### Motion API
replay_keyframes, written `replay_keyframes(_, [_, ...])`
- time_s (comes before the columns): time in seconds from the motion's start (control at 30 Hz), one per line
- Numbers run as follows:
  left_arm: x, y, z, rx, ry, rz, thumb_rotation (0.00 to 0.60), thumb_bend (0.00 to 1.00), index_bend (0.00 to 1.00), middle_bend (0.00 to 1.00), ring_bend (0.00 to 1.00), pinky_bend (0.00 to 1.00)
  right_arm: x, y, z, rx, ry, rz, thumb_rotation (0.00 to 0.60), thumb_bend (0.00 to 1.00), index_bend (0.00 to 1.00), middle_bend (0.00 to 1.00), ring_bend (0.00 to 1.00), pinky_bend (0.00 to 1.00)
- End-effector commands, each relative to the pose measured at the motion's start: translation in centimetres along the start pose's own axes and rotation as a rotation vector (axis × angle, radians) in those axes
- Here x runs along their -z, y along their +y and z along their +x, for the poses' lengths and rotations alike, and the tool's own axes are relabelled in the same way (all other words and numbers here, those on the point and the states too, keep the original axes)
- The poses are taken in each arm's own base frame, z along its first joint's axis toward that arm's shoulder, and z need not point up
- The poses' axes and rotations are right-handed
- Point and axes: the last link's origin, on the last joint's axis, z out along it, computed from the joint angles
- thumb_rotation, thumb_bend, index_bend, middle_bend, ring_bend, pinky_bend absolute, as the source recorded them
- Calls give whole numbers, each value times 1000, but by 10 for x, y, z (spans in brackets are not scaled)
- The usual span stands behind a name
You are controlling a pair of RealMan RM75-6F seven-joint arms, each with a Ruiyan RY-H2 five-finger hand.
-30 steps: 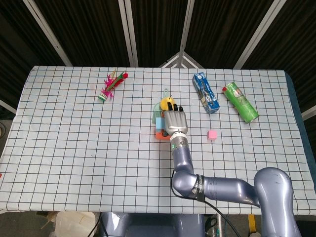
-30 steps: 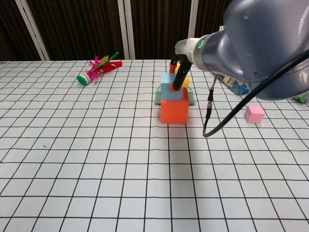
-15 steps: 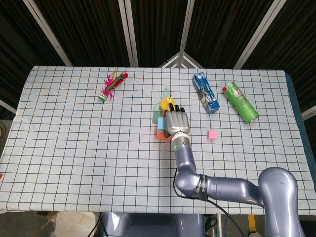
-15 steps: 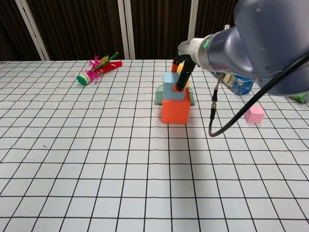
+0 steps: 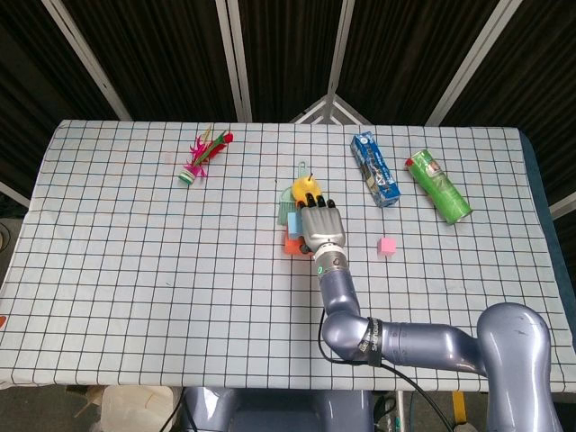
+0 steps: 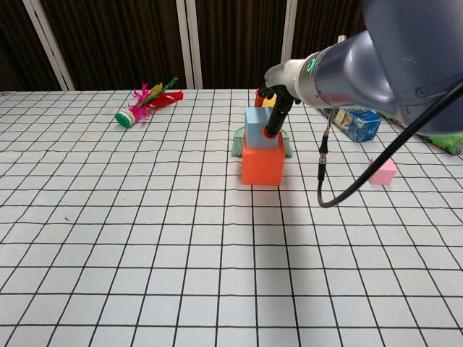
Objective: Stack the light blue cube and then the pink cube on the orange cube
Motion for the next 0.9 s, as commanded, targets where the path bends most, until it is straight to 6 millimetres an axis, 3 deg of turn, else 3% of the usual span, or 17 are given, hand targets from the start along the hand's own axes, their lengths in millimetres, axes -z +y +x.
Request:
replay_keyframes(0.03, [0, 0, 0, 0, 1, -1, 600, 156, 119, 0, 0, 0, 1, 0, 1, 0, 0, -1, 600, 517, 176, 57, 24, 92])
replay_keyframes(0.23, [1, 1, 0, 0, 2, -5, 600, 156, 119, 0, 0, 0, 5, 0, 4, -2, 7, 7, 600, 518, 167, 57, 25, 92])
replay_keyframes(0.5, [2, 1, 0, 3, 2, -11, 600, 156, 120, 0, 0, 0, 11, 2, 10, 12, 14, -3, 600, 518, 50, 57, 24, 92])
replay_keyframes(0.9, [1, 2, 0, 7, -8, -19, 600, 156, 120, 0, 0, 0, 30, 26, 26, 100, -26, -70, 600, 518, 0, 57, 25, 92])
